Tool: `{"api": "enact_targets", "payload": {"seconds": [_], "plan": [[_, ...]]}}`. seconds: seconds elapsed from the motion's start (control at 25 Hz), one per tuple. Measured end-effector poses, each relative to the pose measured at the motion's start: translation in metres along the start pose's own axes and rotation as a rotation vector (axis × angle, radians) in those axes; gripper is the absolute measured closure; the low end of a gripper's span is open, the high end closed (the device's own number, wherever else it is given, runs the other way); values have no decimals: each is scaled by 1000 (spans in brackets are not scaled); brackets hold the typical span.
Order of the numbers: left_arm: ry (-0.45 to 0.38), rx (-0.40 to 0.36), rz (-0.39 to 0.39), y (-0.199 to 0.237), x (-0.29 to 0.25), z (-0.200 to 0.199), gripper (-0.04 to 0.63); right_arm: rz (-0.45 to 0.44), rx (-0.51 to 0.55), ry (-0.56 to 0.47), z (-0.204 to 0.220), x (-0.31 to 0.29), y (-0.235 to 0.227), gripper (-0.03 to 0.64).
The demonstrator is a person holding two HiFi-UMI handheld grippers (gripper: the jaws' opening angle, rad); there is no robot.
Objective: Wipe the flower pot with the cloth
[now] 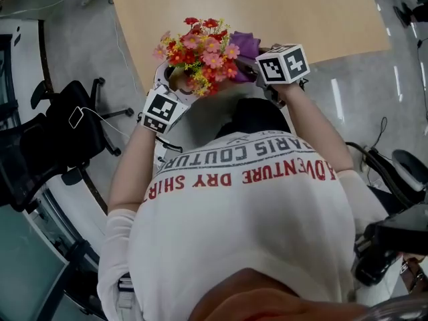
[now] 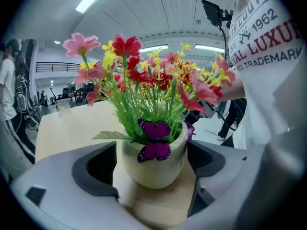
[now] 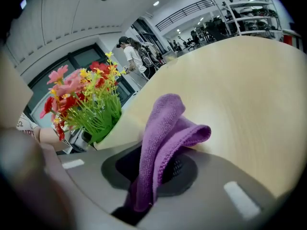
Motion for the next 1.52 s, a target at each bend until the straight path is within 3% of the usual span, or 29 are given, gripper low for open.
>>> {"api": "enact_targets", "payload": {"seconds": [0.12, 0.28, 0.44, 0.68, 0.92, 1.28, 1.52], "plan": [[37, -8, -67, -1, 7, 4, 147, 23, -11, -52, 1, 8, -2, 565], [-29, 158, -175, -11, 22, 0, 91, 50, -28, -113, 9, 22, 3, 565], [-50, 210, -259, -35, 12, -3, 43, 72, -47, -163, 15, 35, 6, 565], [-44, 348, -496, -46, -16, -1, 42, 88, -71, -181, 35, 47, 3, 565], [-76, 429, -593, -43, -25, -7, 43, 103, -86, -202, 43, 57, 0, 565], [-88, 375, -597, -39, -17, -4, 69, 74, -80, -219, 40, 48, 16, 565], [-106, 285, -429, -33, -8, 2, 71, 17, -62, -224, 34, 43, 27, 565]]}}
Point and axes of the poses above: the fingertips, and each gripper's own axes: x backward along the fingers, y to its left, z out of its underside, the point moved 7 cm from there along x, backward along the fingers, and after that the axes turned 1 degree about z, right-handed, at the moved point
